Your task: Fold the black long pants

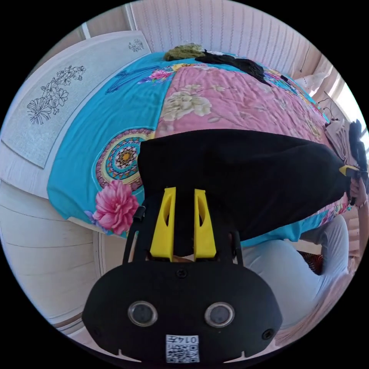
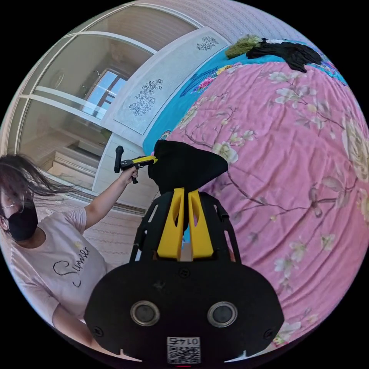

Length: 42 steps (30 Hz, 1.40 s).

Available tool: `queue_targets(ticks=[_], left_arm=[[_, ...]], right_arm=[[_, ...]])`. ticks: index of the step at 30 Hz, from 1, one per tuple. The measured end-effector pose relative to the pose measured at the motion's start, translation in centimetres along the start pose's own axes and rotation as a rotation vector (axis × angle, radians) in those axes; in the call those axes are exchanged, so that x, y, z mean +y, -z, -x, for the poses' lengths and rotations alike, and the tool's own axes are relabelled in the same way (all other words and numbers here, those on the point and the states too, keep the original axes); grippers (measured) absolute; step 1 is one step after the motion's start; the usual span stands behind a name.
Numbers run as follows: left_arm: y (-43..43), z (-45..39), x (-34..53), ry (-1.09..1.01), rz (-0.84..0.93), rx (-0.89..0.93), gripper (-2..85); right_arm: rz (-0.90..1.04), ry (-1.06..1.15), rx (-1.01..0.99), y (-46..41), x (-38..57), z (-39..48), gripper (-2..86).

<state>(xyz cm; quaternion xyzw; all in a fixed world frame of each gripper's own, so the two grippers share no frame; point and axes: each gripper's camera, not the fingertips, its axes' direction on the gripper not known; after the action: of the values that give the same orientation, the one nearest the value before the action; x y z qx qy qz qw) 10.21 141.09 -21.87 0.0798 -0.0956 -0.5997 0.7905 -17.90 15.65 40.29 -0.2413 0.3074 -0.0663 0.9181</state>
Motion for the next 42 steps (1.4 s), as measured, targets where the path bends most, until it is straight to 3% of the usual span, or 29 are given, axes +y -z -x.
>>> queue_targets(ticks=[8,12,16,22,24,29,39,42], left_arm=[[-3.0,-19.2,-1.9,-0.279,-0.038,0.177,6.3],[-3.4,-22.6,-1.8,-0.293,-0.057,0.083,6.9],[-1.6,-24.5,-1.2,-0.302,-0.086,0.018,6.7],[-2.7,-37.6,0.4,-0.49,-0.008,0.421,0.3],[-5.6,-43.0,0.9,-0.496,0.029,0.391,-0.6],[-9.8,-47.0,0.8,-0.458,0.045,0.37,-0.9],[-12.4,-54.0,0.4,-0.566,0.07,0.291,-1.0],[-13.3,-55.4,0.1,-0.568,0.077,0.304,-1.0]], right_arm=[[0.059,-0.252,0.344,16.2,11.6,-6.6,1.6],[0.128,-0.439,0.421,17.2,15.9,-9.6,3.0],[0.085,-0.376,0.531,17.2,16.0,-6.7,3.3],[0.093,-0.001,0.532,8.8,7.0,1.0,-0.2],[0.16,0.069,0.538,4.6,4.2,2.5,-0.6],[0.315,0.099,0.76,-5.0,0.7,2.3,-0.9],[0.264,0.124,0.714,-1.4,1.2,3.6,-0.8],[0.326,0.115,0.739,-2.7,1.4,2.1,-0.6]])
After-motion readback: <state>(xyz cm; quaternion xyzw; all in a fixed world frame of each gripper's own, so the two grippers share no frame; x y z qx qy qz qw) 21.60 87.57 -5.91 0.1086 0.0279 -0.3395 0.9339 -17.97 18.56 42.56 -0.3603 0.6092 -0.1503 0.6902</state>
